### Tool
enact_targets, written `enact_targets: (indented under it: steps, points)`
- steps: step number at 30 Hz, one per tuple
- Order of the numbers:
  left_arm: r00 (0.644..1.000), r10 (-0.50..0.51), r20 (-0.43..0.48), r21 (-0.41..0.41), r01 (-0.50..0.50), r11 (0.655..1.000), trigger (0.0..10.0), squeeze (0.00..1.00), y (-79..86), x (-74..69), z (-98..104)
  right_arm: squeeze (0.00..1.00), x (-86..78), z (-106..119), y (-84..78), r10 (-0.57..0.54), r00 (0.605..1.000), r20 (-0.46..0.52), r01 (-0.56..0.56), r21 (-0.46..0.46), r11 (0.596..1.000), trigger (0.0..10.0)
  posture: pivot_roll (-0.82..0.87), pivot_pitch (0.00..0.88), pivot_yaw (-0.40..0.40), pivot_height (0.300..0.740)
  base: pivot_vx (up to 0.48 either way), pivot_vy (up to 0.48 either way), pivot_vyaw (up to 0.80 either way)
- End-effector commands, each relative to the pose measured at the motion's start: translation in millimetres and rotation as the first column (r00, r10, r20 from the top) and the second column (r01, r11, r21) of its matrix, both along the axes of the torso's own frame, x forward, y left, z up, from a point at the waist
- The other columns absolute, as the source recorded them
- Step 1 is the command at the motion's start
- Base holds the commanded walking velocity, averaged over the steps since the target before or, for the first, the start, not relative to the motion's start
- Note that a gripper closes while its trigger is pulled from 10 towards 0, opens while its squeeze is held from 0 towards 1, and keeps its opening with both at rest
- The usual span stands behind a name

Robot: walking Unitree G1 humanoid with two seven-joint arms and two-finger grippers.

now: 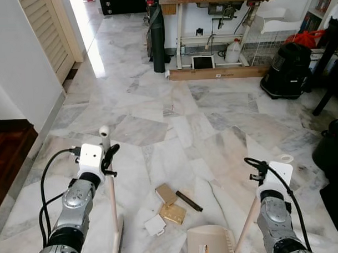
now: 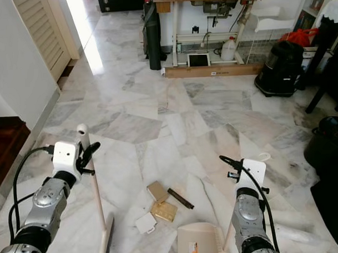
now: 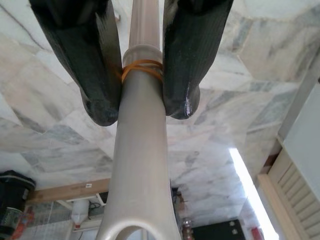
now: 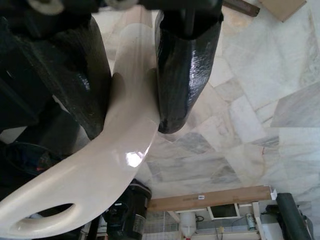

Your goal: Sweep floor

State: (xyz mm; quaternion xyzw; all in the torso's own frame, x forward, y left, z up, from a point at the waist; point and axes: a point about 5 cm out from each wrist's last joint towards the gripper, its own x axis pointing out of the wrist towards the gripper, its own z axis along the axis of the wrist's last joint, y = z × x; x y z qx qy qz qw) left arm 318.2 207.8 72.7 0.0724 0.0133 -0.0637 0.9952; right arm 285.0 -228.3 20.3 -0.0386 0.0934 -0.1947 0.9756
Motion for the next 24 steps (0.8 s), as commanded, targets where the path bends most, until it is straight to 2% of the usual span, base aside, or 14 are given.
enact_targets:
  steps: [1, 5, 9, 14, 24]
  points:
    - [0.999, 0.014, 0.044, -0.014, -0.013, 1.000, 10.0, 0.00, 2.6, 3.1, 8.0, 0.00, -2.2, -0.9, -4.8, -0.004, 1.000, -0.013, 0.003, -0.017, 1.000, 10.0, 0.02, 0.000, -0.010, 0.740, 0.000, 0.000, 0.00]
    - [0.996, 0.018, 0.086, 0.003, -0.019, 1.000, 10.0, 0.00, -1.7, 7.0, 11.3, 0.00, -2.0, -0.6, -5.1, -0.001, 1.000, -0.013, 0.001, -0.018, 1.000, 10.0, 0.02, 0.000, -0.011, 0.740, 0.000, 0.000, 0.00]
    - [0.996, 0.008, 0.089, 0.009, -0.008, 1.000, 10.0, 0.00, -4.2, 8.6, 11.3, 0.00, -2.0, -0.6, -5.2, -0.001, 1.000, -0.013, 0.000, -0.018, 1.000, 10.0, 0.02, 0.000, -0.012, 0.740, 0.000, 0.000, 0.00]
    - [0.999, -0.035, 0.036, -0.089, 0.038, 0.995, 10.0, 0.00, -9.8, 11.7, 7.5, 0.00, -1.8, -0.4, -5.1, 0.001, 1.000, -0.013, -0.002, -0.020, 1.000, 10.0, 0.02, 0.000, -0.017, 0.740, 0.000, 0.000, 0.00]
    - [0.995, -0.084, -0.051, -0.087, 0.079, 0.993, 10.0, 0.00, -8.0, 11.7, -1.5, 0.00, -0.2, 0.3, -3.2, 0.005, 1.000, -0.010, -0.005, -0.016, 1.000, 10.0, 0.02, 0.000, -0.012, 0.740, 0.000, 0.000, 0.00]
